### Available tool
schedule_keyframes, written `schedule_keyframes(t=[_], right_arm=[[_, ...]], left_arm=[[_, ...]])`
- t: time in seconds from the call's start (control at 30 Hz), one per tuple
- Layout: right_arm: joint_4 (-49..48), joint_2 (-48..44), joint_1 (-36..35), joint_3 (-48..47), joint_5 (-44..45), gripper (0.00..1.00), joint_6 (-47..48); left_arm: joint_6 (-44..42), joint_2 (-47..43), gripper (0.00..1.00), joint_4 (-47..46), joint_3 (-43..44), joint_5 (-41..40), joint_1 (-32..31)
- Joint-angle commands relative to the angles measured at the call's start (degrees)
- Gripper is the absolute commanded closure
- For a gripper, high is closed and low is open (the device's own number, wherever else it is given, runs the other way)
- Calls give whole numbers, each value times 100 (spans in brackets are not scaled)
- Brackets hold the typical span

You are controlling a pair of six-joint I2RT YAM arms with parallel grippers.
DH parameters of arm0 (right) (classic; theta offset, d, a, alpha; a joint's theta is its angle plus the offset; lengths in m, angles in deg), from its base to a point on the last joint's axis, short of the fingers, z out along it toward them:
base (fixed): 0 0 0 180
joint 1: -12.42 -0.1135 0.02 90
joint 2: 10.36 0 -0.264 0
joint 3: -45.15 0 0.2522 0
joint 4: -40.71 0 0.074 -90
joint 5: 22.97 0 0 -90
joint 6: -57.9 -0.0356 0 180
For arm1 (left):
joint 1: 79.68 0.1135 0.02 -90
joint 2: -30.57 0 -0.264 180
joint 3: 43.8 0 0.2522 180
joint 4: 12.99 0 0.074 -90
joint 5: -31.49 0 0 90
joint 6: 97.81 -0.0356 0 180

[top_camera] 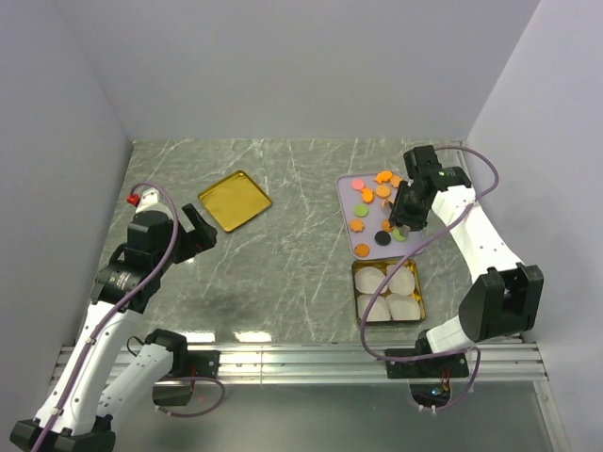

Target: Pack the cookies

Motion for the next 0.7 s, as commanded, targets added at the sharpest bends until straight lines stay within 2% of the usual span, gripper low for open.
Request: schedule_keyframes(t=[0.0,0.47,0.67], right_arm=[[125,-141,40,-369,77,60,-10],[669,-799,40,-651,-11,61,95],[845,-1529,40,-388,-326,61,-89]], left_arm=[[-39,-80,1,-188,-18,65,30],[-39,-28,1,-197,-27,109,30],[-39,16,1,-188,-27,127,22]])
